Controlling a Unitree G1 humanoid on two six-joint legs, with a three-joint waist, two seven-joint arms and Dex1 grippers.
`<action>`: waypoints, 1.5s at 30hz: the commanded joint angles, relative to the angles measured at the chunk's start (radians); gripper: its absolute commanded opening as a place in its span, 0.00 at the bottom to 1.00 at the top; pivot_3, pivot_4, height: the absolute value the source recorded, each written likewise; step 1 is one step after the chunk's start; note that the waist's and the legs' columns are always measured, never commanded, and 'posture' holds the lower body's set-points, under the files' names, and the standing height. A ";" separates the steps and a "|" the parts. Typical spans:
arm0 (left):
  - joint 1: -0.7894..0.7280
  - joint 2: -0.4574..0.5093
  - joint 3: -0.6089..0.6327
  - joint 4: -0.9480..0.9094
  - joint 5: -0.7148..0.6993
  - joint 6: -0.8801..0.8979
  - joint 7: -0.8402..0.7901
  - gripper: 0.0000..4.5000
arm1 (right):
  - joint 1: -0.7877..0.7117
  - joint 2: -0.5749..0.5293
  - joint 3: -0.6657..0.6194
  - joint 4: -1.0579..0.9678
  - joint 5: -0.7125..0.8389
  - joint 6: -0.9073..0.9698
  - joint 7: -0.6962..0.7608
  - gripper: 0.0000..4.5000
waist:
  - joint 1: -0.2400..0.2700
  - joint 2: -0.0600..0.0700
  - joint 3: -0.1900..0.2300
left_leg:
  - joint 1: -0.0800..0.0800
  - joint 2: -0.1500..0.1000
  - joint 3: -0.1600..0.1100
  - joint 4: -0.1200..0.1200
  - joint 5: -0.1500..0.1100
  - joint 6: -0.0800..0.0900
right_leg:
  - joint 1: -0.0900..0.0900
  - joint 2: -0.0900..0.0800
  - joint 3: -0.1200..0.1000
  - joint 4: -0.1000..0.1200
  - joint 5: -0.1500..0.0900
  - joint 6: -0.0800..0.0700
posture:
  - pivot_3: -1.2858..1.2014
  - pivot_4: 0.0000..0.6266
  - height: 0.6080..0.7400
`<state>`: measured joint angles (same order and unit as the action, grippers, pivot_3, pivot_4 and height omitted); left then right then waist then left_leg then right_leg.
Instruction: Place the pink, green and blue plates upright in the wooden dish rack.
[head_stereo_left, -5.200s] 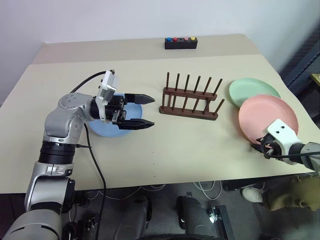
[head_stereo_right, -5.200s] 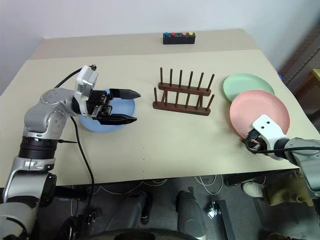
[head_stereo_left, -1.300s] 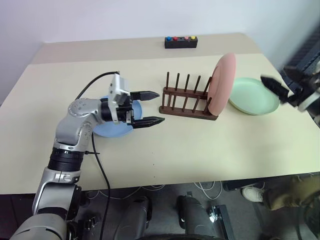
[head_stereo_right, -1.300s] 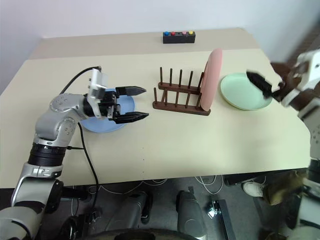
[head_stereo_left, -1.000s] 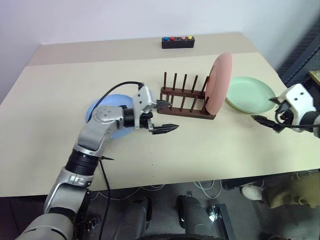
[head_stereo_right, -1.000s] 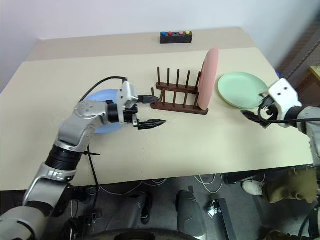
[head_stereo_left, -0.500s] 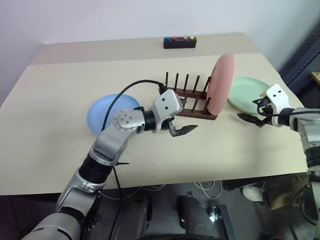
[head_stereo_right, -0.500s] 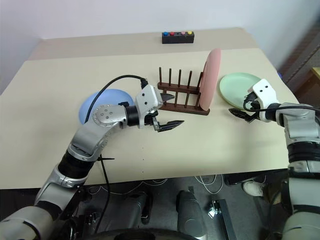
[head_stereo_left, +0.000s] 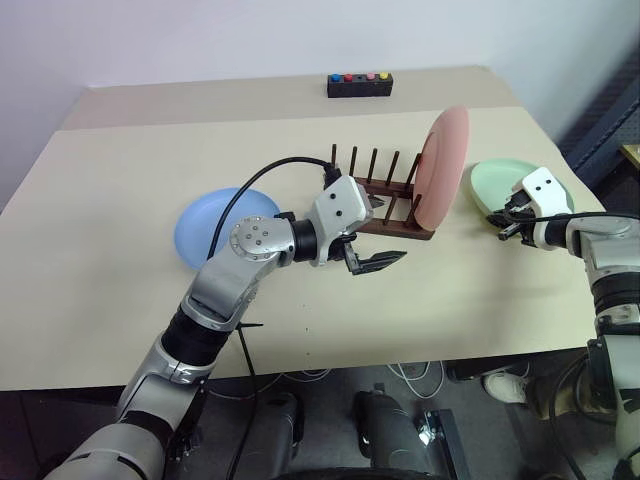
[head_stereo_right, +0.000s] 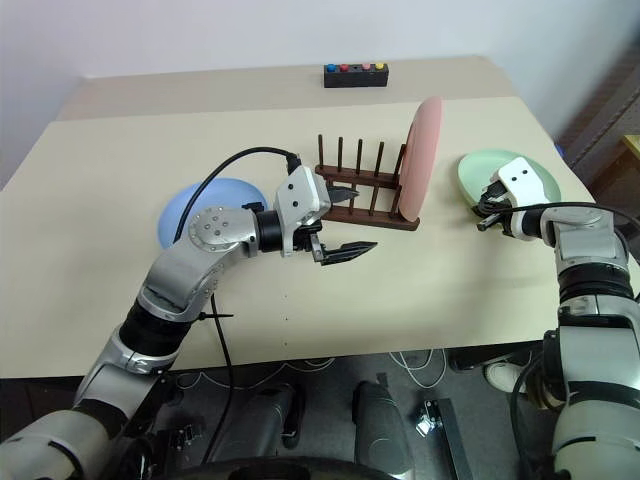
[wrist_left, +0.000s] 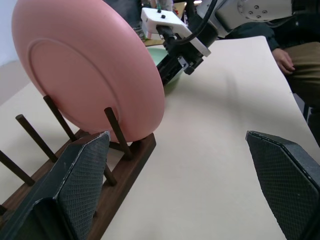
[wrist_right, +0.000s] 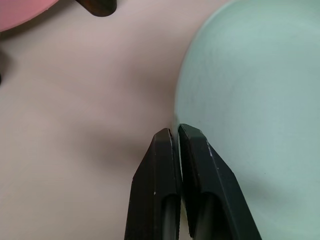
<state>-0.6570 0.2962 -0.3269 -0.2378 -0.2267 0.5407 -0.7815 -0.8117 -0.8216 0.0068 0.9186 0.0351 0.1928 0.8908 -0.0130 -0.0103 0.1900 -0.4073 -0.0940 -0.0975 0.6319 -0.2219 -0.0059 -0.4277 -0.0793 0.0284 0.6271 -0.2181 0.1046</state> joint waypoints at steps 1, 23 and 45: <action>-0.025 -0.002 0.032 -0.005 -0.011 -0.014 0.004 1.00 | -0.035 -0.020 -0.066 -0.016 0.025 -0.012 -0.048 0.01 | 0.000 0.000 0.000 | 0.000 0.000 0.000 0.000 0.000 0.000 | 0.000 0.000 0.000 0.000 0.000 0.000 | 0.52 0.24 1.00; -0.053 0.162 0.343 0.318 -0.210 -0.158 -0.245 1.00 | -0.208 0.271 -0.546 -0.888 0.928 0.446 -0.402 0.01 | 0.003 0.002 0.000 | -0.001 0.001 -0.001 -0.001 0.000 0.000 | -0.003 0.000 0.001 0.002 0.000 0.000 | 0.52 0.24 1.00; 0.013 0.256 0.454 0.372 -0.313 -0.228 -0.428 1.00 | 0.064 0.457 -0.451 -1.062 1.300 0.592 -0.674 0.01 | -0.003 0.002 0.000 | -0.002 0.000 -0.001 -0.001 0.000 0.000 | -0.004 -0.001 0.001 0.002 0.000 0.000 | 0.52 0.24 1.00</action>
<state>-0.6378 0.5401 0.0996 0.1430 -0.5197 0.3335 -1.2042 -0.7456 -0.3632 -0.4386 -0.0875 1.3198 0.8042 0.2118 -0.0158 -0.0086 0.1898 -0.4088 -0.0935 -0.0989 0.6310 -0.2220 -0.0055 -0.4314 -0.0799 0.0293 0.6294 -0.2180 0.1042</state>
